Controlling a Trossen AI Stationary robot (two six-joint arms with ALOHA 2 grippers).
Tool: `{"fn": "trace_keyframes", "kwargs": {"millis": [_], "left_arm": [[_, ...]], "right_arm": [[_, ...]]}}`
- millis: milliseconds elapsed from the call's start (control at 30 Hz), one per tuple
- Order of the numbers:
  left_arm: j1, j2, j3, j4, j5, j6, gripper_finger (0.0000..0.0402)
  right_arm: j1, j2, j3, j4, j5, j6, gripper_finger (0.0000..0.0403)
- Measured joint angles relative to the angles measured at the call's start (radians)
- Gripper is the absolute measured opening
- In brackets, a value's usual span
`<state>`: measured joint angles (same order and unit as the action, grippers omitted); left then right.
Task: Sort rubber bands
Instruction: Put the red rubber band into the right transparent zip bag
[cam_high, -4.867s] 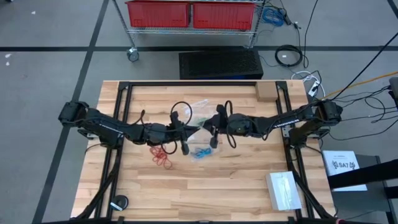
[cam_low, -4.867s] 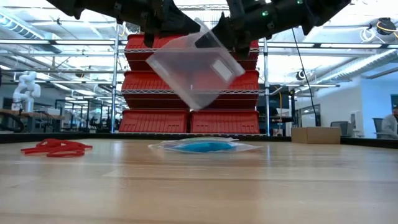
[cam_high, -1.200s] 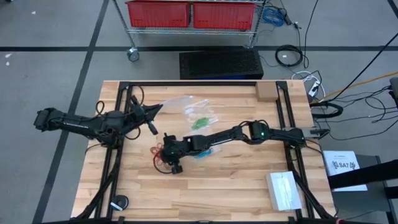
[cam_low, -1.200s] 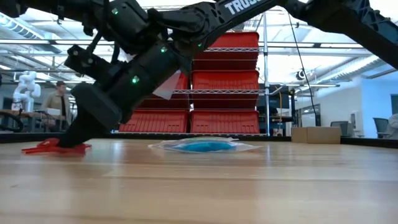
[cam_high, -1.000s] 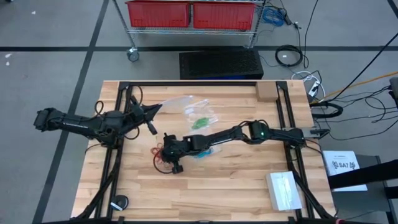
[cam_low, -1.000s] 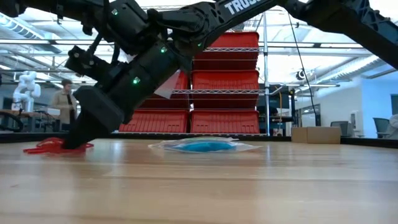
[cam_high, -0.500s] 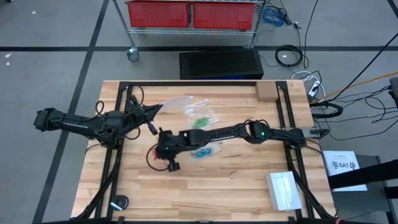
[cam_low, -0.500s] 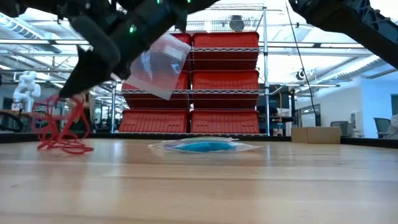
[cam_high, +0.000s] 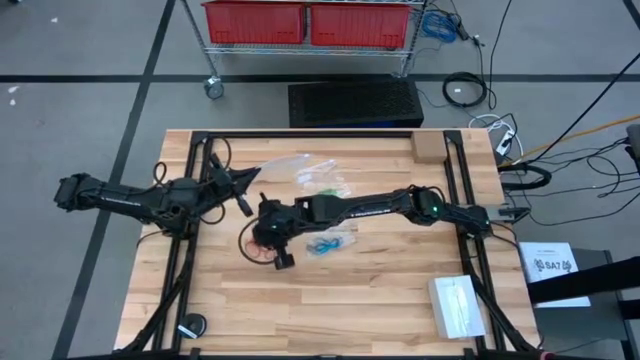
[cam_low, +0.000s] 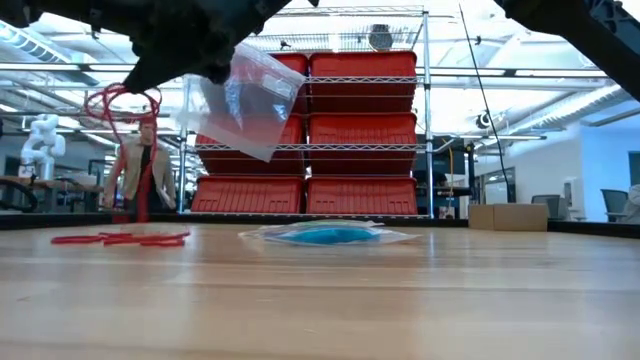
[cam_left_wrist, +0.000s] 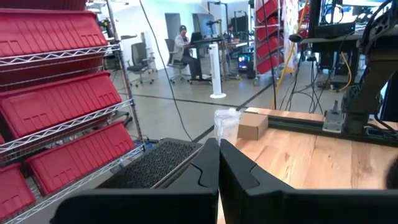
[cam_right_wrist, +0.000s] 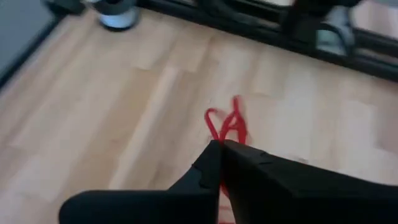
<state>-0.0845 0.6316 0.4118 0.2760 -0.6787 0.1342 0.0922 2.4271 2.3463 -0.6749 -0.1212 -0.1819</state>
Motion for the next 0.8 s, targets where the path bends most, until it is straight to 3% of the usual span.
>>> {"fn": "trace_keyframes", "kwargs": {"millis": [133,300,600,800], "left_arm": [[0.0,-0.004,0.0,-0.004,-0.001,-0.005,0.0],[0.0,-0.004,0.0,-0.008,-0.002,-0.007,0.0],[0.0,-0.004,0.0,-0.009,-0.002,-0.016,0.0],[0.001,-0.004,0.0,-0.018,-0.008,-0.015,0.0]], "right_arm": [[0.001,0.0,0.0,-0.057,-0.081,0.013,0.0],[-0.01,0.003,0.0,-0.093,0.012,-0.009,0.0],[-0.094,0.042,-0.051,0.013,0.023,-0.006,0.0002],[-0.113,0.077,-0.058,0.056,0.022,0.016,0.0059]]}}
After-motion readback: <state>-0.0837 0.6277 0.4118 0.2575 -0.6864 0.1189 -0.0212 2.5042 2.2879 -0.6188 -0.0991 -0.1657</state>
